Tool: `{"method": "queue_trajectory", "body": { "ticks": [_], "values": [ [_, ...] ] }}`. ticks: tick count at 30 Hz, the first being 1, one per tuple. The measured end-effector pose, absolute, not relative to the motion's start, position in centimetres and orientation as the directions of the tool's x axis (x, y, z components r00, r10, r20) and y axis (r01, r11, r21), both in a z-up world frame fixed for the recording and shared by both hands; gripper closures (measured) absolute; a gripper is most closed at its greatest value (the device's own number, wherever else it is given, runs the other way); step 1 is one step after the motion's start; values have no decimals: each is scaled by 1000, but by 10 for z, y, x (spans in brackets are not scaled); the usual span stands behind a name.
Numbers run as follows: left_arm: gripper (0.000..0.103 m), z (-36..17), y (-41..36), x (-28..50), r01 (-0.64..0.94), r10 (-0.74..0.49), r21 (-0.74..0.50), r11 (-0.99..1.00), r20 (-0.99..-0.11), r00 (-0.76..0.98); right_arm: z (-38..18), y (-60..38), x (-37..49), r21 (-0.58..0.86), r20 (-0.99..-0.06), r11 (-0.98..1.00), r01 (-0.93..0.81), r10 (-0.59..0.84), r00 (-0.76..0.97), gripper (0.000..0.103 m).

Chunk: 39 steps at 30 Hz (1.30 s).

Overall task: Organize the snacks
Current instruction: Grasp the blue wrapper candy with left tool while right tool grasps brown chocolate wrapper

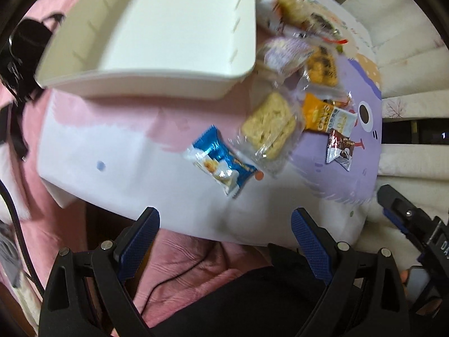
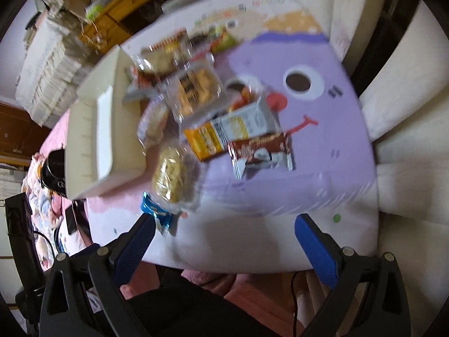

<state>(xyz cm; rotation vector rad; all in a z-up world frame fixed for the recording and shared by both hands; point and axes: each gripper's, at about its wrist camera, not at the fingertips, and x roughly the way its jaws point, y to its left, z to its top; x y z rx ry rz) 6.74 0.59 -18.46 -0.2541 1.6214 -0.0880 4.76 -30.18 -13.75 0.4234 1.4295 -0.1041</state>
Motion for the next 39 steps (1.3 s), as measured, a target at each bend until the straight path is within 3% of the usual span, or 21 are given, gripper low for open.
{"method": "queue_trajectory", "body": {
  "ticks": [17,29,39],
  "values": [
    [9,-262,23,79,-401,-392,-296,867,-902,-182,-210,-327,99,200,-966,921,334,243,-92,3],
    [13,-282,36,109,-438,-305,-204,876,-936,-175,-240,-344,125,140,-972,939,314,191,-138,4],
    [25,-289,36,114,-424,-272,-170,890,-943,-193,-246,-312,132,104,-985,962,251,136,-111,18]
  ]
}}
